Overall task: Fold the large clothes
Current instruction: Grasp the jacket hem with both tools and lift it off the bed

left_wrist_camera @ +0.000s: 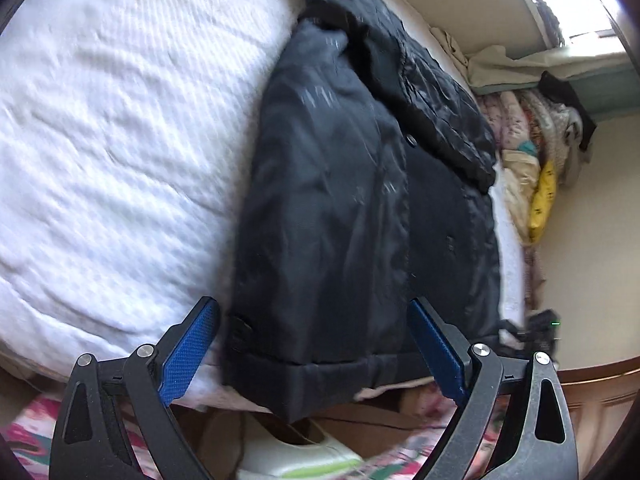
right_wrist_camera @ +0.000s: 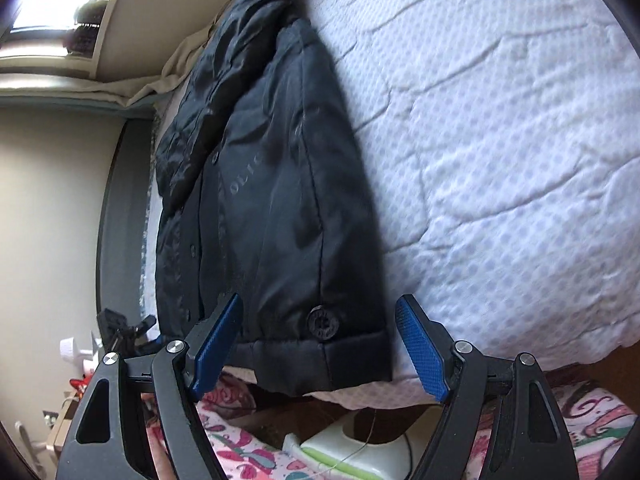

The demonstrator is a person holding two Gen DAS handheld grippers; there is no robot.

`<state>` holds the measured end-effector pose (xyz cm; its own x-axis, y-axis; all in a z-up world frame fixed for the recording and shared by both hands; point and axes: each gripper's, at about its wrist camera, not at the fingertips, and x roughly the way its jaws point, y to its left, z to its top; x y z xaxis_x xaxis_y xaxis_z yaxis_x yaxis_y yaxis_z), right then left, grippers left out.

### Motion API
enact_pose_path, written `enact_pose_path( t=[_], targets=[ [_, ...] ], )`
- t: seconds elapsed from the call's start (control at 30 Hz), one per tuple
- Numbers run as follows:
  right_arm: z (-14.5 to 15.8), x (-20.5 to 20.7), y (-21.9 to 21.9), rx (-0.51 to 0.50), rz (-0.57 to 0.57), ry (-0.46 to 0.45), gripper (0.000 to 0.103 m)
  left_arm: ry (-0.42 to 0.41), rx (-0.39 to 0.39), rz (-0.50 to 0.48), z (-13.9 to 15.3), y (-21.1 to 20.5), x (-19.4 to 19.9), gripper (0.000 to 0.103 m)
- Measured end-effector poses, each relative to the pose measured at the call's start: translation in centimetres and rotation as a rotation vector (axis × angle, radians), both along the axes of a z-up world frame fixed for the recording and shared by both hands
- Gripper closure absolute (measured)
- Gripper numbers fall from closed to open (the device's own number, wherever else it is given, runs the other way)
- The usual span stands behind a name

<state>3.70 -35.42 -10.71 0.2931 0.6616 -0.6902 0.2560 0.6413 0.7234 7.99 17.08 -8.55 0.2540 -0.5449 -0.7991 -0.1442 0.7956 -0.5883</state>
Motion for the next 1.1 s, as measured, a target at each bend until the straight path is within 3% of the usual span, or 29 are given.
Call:
enact_pose_path(
  t=[0.2, 0.33, 0.4, 0.47, 0.53, 0.63, 0.67, 0.77, 1.1],
  targets=[
    [-1.2, -0.3, 0.3, 0.080, 0.001, 0.027, 0.025, 0.011, -0.055, 0.020, -0.6, 0.2, 0.1, 0.008],
    [-1.2, -0.2, 0.5, 0.087, 0.015, 0.016, 0.026, 0.008, -0.040, 0.008, -0.7, -0.1, 0.2, 0.014],
    [-1.0, 0.0, 0.9, 0.083, 0.031, 0.011, 0.033, 0.001, -0.016, -0.021, -0.6, -0.6, 0.2, 0.024],
    [-1.1, 0.4, 1.6, 0.086, 0.056, 0.012, 0.046, 0.014, -0.050, -0.077, -1.0, -1.4, 0.1, 0.055],
    [-1.3, 0.5, 1.9, 0.079, 0.073, 0.016, 0.054, 0.050, -0.098, -0.116, -1.7, -1.9, 0.0, 0.070],
    [-1.2, 0.5, 1.8, 0.076, 0.085, 0.005, 0.077, 0.014, -0.069, -0.149, -1.2, -2.5, -0.1, 0.082],
    [-1.0, 0.4, 1.9, 0.074, 0.090, -0.003, 0.084, 0.002, -0.076, -0.151, -1.0, -2.6, -0.1, 0.084],
    [-0.4, 0.3, 2.0, 0.059, 0.100, -0.043, 0.093, -0.042, -0.068, -0.154, 0.0, -2.8, -0.5, 0.085],
    [2.0, -0.9, 1.5, 0.103, 0.067, -0.120, 0.099, -0.109, -0.099, -0.124, 2.3, -2.1, -2.9, 0.088]
  ],
)
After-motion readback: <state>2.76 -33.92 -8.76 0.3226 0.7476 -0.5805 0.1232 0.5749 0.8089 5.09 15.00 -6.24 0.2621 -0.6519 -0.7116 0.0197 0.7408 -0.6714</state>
